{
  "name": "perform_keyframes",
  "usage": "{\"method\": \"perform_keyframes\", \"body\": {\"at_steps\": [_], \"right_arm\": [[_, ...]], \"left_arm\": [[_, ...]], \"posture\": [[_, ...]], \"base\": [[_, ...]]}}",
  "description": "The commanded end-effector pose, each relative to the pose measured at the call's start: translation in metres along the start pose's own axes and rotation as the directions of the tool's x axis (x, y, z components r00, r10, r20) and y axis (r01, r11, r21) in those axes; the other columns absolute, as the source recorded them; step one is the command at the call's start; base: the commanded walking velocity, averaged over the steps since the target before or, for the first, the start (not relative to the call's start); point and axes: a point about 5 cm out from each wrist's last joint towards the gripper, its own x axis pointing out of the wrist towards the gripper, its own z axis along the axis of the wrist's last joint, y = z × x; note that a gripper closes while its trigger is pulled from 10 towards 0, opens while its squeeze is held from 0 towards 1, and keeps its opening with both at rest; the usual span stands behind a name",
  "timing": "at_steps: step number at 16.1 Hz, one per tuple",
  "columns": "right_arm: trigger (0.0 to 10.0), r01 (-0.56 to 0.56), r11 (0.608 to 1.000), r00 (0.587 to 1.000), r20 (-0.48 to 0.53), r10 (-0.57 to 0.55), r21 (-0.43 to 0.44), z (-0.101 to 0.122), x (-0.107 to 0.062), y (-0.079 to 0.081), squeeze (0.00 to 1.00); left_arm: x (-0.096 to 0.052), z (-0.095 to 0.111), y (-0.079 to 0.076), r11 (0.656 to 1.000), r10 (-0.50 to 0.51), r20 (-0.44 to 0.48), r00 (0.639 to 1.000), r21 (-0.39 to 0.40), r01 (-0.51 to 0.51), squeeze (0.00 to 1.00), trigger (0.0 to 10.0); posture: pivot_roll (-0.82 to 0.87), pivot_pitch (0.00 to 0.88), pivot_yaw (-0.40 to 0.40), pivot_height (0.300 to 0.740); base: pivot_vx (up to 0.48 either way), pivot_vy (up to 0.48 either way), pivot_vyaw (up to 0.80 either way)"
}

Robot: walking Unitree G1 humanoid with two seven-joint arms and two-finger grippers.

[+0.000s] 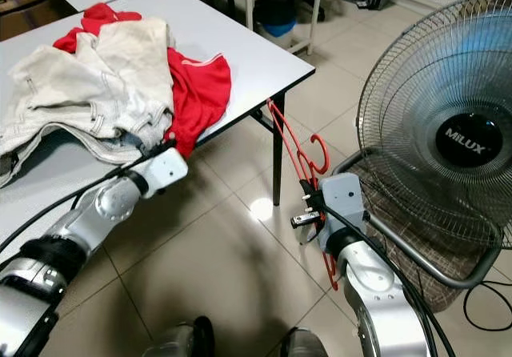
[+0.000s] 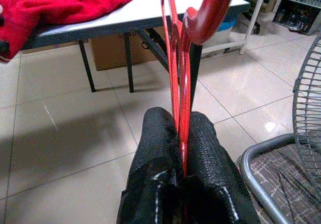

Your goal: Hang hanger

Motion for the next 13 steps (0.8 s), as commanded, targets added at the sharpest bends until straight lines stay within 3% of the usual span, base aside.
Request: {"method": "perform_keyframes", "body": {"at_steps": [1,10,12,13], "right_arm": [[10.0,-0.003,1.000,1.000,0.022,0.004,-0.012,0.006,-0.003,0.001,0.00],[10.0,-0.006,1.000,1.000,0.017,0.006,-0.007,0.005,-0.002,0.003,0.00],[10.0,-0.004,1.000,1.000,0.016,0.004,-0.006,0.005,-0.003,0.003,0.00],[10.0,-0.001,1.000,1.000,0.017,0.002,-0.005,0.005,-0.003,0.003,0.00]], "left_arm": [[-0.001,-0.004,0.008,0.999,0.043,-0.013,0.999,-0.012,-0.043,0.00,0.0],[-0.003,-0.014,0.011,0.998,0.043,-0.042,0.998,-0.047,-0.045,0.00,0.0],[-0.003,-0.012,0.015,0.993,0.068,-0.021,0.997,-0.098,-0.070,0.00,0.0],[-0.002,0.001,0.019,0.975,0.103,0.078,0.992,-0.204,-0.085,0.00,0.0]], "posture": [[-0.18,0.134,0.099,0.740],[-0.18,0.144,0.099,0.740],[-0.18,0.154,0.103,0.740],[-0.17,0.157,0.104,0.740]], "base": [[0.000,0.000,0.00],[0.000,0.000,0.00],[0.000,0.000,0.00],[0.000,0.000,0.00]]}}
